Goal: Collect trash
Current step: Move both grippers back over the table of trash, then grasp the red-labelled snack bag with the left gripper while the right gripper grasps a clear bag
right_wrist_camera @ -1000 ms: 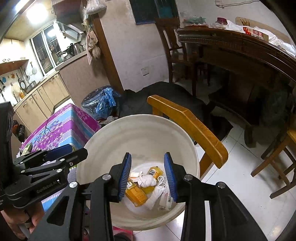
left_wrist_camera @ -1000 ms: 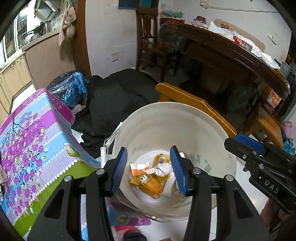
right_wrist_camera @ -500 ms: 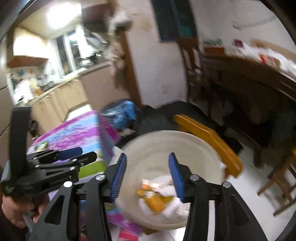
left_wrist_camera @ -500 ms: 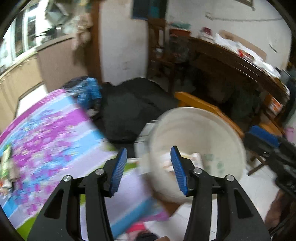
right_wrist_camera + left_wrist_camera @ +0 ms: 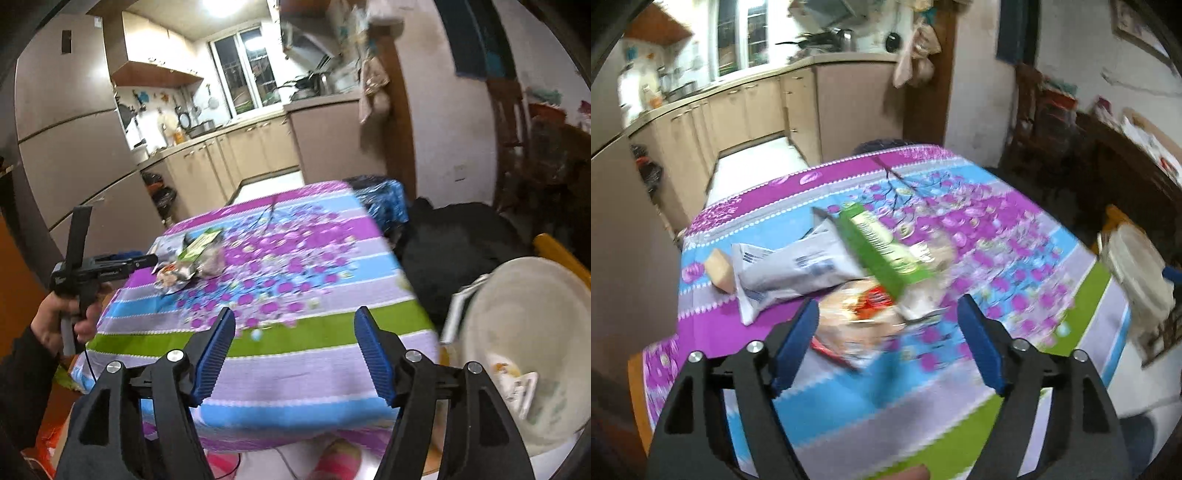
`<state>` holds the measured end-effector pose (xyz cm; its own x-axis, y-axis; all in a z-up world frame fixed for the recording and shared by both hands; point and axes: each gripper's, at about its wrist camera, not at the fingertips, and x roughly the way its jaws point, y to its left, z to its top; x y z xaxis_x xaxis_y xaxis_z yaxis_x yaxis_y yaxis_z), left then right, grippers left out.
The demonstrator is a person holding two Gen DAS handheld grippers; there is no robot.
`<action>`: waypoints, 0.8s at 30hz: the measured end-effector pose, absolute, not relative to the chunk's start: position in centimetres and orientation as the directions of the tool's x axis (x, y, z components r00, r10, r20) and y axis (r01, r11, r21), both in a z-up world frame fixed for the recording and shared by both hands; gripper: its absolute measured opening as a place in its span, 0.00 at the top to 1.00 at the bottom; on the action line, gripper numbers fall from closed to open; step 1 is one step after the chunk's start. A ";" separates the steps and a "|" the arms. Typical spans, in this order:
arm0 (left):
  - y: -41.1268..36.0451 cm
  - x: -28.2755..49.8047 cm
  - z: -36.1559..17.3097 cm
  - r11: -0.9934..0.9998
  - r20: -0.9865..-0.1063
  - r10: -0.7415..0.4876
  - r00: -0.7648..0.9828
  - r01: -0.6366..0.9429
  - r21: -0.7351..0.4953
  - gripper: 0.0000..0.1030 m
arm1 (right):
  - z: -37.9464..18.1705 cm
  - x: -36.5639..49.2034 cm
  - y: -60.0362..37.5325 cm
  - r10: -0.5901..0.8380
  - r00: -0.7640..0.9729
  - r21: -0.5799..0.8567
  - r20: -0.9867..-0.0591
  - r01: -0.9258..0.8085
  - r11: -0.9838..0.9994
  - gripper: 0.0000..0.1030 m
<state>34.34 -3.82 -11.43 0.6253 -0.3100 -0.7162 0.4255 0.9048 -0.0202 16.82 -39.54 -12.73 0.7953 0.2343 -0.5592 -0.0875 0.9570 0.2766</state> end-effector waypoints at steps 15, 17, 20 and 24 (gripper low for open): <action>-4.9 37.5 -15.8 0.813 -0.772 -0.347 0.533 0.581 0.036 0.61 | -13.6 24.5 -32.3 0.354 0.706 0.316 -0.614 -0.192 0.929 0.33; -4.7 36.8 -15.6 0.814 -0.771 -0.361 0.525 0.581 0.014 0.66 | -13.4 26.1 -31.4 0.382 0.695 0.329 -0.609 -0.217 0.919 0.33; -4.5 35.0 -15.5 0.812 -0.767 -0.373 0.522 0.584 0.003 0.68 | -13.5 28.6 -30.0 0.439 0.663 0.376 -0.606 -0.247 0.893 0.33; -3.7 32.4 -15.4 0.811 -0.769 -0.403 0.496 0.583 -0.049 0.68 | -14.5 32.0 -28.0 0.493 0.613 0.428 -0.618 -0.264 0.864 0.34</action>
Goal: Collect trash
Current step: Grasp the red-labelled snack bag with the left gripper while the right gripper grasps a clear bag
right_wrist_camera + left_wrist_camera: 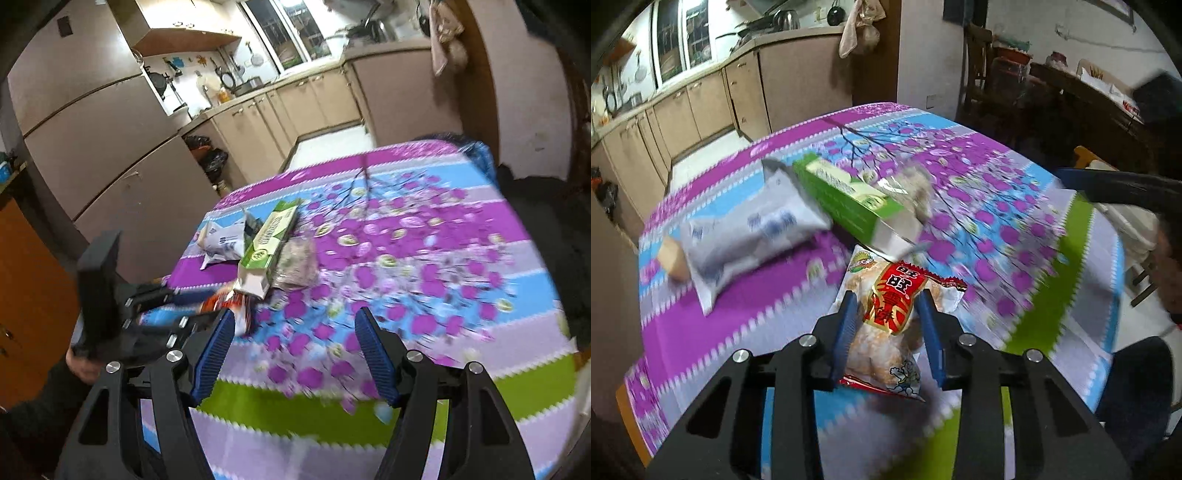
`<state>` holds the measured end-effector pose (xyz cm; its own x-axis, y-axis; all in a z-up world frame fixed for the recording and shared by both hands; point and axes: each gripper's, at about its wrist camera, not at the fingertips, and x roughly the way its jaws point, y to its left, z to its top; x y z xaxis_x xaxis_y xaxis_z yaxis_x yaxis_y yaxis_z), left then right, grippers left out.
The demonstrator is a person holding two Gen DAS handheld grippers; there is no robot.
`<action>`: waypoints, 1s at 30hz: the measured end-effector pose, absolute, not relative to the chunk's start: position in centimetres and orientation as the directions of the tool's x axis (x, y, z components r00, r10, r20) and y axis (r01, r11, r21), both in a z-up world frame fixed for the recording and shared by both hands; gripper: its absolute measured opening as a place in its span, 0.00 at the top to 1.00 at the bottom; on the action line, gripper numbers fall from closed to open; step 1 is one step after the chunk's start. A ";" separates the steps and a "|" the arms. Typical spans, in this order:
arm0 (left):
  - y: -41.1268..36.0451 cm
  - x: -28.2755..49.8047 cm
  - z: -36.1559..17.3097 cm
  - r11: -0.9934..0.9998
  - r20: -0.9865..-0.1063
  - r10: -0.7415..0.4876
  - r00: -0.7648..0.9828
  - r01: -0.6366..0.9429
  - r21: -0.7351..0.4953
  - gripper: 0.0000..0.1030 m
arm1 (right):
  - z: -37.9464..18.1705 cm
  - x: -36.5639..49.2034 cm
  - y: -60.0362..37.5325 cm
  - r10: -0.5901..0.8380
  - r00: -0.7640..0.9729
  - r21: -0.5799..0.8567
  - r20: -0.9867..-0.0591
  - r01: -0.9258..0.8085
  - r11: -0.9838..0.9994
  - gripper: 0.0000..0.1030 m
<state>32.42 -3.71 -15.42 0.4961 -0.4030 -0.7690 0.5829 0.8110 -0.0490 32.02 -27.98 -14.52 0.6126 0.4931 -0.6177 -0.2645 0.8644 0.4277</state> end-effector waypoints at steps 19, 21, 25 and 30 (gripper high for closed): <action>-4.7 31.4 -16.7 0.806 -0.769 -0.388 0.509 0.591 -0.016 0.51 | -19.8 45.4 -22.4 0.491 0.464 0.473 -0.738 -0.163 0.866 0.55; -4.6 31.2 -16.6 0.808 -0.763 -0.391 0.515 0.589 -0.017 0.56 | -20.6 45.5 -22.4 0.495 0.455 0.478 -0.740 -0.162 0.863 0.60; -4.3 30.8 -16.4 0.827 -0.740 -0.398 0.542 0.562 -0.033 0.66 | -20.0 44.6 -22.3 0.474 0.497 0.454 -0.726 -0.171 0.874 0.74; -4.6 29.1 -16.3 0.836 -0.713 -0.410 0.569 0.547 -0.045 0.70 | -18.1 41.2 -23.7 0.423 0.577 0.399 -0.698 -0.176 0.900 0.76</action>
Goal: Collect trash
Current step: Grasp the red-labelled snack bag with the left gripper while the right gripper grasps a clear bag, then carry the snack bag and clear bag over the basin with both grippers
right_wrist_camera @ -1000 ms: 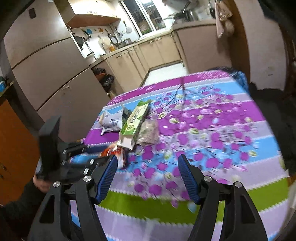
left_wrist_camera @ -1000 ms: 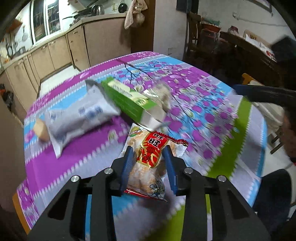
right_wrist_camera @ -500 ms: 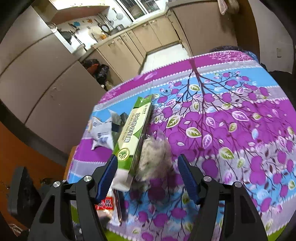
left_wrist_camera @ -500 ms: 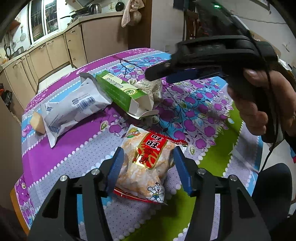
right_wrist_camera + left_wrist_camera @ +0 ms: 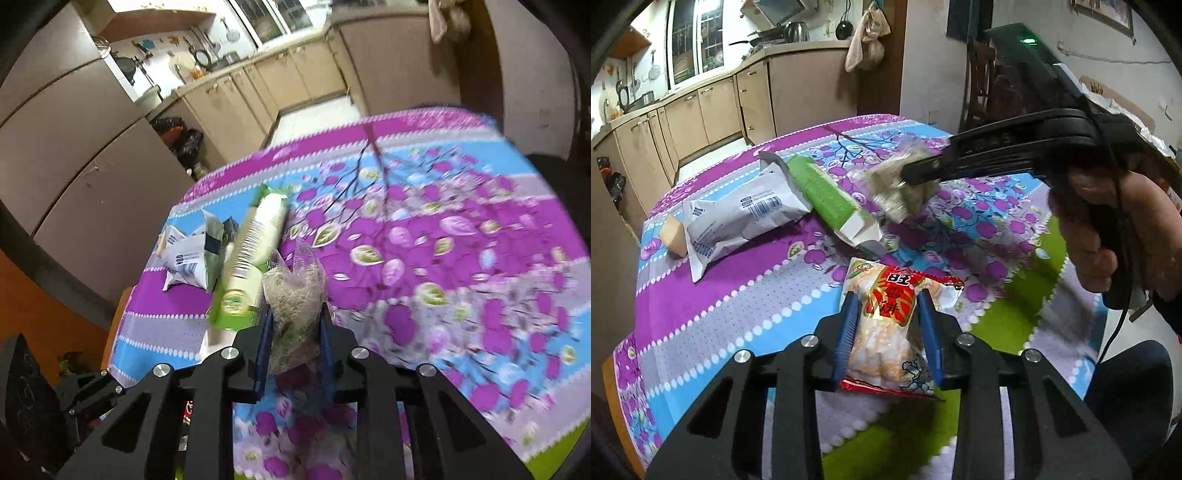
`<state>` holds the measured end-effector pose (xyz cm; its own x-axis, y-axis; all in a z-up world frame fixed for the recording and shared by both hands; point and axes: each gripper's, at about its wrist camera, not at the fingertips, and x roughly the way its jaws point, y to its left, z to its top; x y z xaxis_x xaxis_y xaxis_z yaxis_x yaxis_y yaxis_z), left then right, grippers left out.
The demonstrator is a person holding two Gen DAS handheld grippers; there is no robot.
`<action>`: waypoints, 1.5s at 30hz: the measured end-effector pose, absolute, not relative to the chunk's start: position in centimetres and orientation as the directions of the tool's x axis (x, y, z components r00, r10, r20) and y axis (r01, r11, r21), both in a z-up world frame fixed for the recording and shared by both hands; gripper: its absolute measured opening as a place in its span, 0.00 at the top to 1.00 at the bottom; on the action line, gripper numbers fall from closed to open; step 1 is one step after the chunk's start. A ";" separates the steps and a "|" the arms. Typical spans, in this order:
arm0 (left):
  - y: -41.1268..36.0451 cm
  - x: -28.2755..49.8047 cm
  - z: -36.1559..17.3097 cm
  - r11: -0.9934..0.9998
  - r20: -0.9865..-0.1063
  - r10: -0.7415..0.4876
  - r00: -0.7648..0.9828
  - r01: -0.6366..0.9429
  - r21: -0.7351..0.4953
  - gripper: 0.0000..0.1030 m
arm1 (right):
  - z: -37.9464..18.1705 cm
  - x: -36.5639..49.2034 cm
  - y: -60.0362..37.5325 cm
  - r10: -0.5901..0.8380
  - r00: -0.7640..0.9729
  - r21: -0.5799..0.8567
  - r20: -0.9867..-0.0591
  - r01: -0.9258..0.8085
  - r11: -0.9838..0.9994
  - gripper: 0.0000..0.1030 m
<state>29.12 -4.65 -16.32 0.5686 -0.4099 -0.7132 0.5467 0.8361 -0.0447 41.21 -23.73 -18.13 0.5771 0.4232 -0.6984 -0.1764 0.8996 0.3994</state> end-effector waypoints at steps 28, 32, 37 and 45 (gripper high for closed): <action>-15.9 22.8 -3.7 0.891 -0.429 -0.444 0.787 0.436 -0.124 0.70 | -3.1 14.7 -34.3 -0.071 0.906 0.039 -0.417 0.096 0.995 0.76; -18.3 22.2 -3.2 0.881 -0.425 -0.463 0.778 0.457 -0.123 0.70 | -2.4 12.6 -36.3 -0.110 0.908 0.033 -0.405 0.134 0.990 0.76; -21.1 21.5 -2.7 0.871 -0.424 -0.476 0.770 0.478 -0.111 0.70 | -1.8 10.1 -39.0 -0.146 0.908 0.033 -0.393 0.172 0.984 0.76; -25.6 20.7 -2.6 0.845 -0.436 -0.508 0.742 0.528 -0.085 0.70 | -1.8 7.5 -43.5 -0.195 0.896 0.031 -0.399 0.226 0.974 0.76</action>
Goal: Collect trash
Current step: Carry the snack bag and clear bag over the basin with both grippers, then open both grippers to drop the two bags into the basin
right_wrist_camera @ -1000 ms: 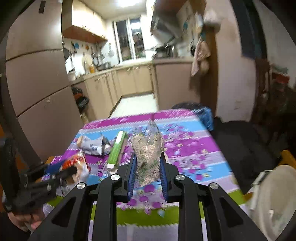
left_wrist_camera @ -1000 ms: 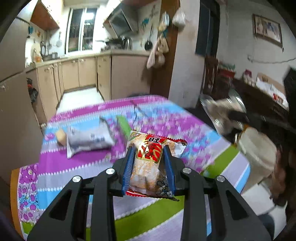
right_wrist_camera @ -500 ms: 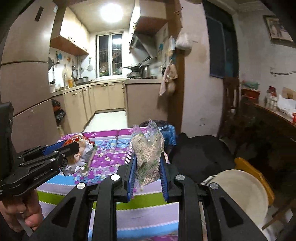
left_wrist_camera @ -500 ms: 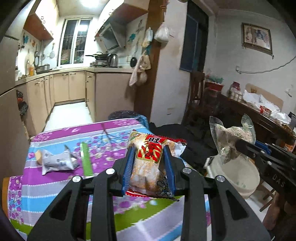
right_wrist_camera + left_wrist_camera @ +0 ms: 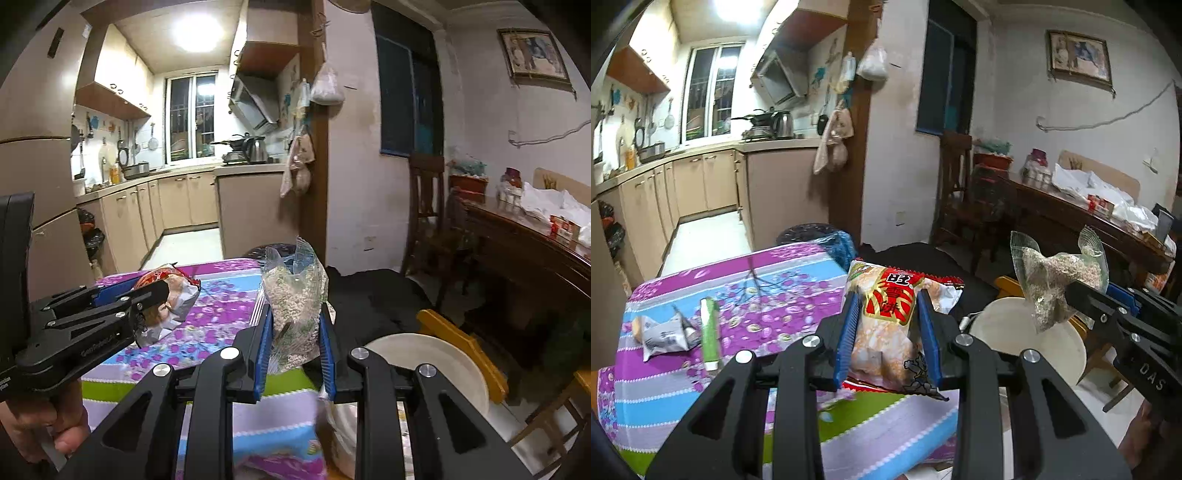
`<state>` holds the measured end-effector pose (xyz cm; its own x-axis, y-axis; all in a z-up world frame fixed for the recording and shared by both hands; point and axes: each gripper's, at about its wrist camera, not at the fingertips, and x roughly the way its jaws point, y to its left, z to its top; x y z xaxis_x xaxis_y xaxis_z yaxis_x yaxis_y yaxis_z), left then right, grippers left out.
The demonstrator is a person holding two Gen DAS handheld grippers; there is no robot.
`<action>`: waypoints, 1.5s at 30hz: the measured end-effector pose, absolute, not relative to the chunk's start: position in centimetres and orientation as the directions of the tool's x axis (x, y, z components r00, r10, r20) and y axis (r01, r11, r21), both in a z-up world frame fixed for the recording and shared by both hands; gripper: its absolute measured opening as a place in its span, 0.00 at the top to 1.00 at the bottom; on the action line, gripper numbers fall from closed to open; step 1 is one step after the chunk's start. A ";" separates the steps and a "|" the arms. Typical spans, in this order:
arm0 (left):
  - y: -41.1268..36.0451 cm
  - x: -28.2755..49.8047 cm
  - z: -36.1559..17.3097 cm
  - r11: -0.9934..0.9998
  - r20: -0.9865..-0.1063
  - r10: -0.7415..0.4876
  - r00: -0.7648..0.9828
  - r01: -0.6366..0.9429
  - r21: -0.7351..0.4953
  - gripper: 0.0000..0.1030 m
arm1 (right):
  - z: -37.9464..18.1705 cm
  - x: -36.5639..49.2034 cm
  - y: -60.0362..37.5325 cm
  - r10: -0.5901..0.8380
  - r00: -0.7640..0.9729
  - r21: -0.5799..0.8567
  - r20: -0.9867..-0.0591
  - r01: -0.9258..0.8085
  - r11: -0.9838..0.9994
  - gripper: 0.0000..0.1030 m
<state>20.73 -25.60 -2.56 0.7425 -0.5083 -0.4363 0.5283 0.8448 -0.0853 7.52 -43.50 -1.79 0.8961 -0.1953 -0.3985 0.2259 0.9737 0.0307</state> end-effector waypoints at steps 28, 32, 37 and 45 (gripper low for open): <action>-47.4 24.4 -8.1 0.718 -0.687 -0.547 0.478 0.689 -0.092 0.70 | -10.2 10.3 -66.9 -0.220 0.640 0.086 -0.736 0.412 0.907 0.76; -49.7 25.2 -10.3 0.713 -0.740 -0.519 0.428 0.694 -0.099 0.70 | -12.9 11.8 -69.0 -0.193 0.591 0.102 -0.783 0.427 0.898 0.76; -50.6 25.7 -12.2 0.714 -0.772 -0.496 0.398 0.692 -0.102 0.70 | -15.3 12.4 -69.2 -0.175 0.558 0.111 -0.811 0.441 0.891 0.76; -51.1 25.8 -12.8 0.711 -0.776 -0.492 0.394 0.696 -0.098 0.70 | -16.1 12.7 -68.4 -0.165 0.556 0.123 -0.814 0.444 0.888 0.76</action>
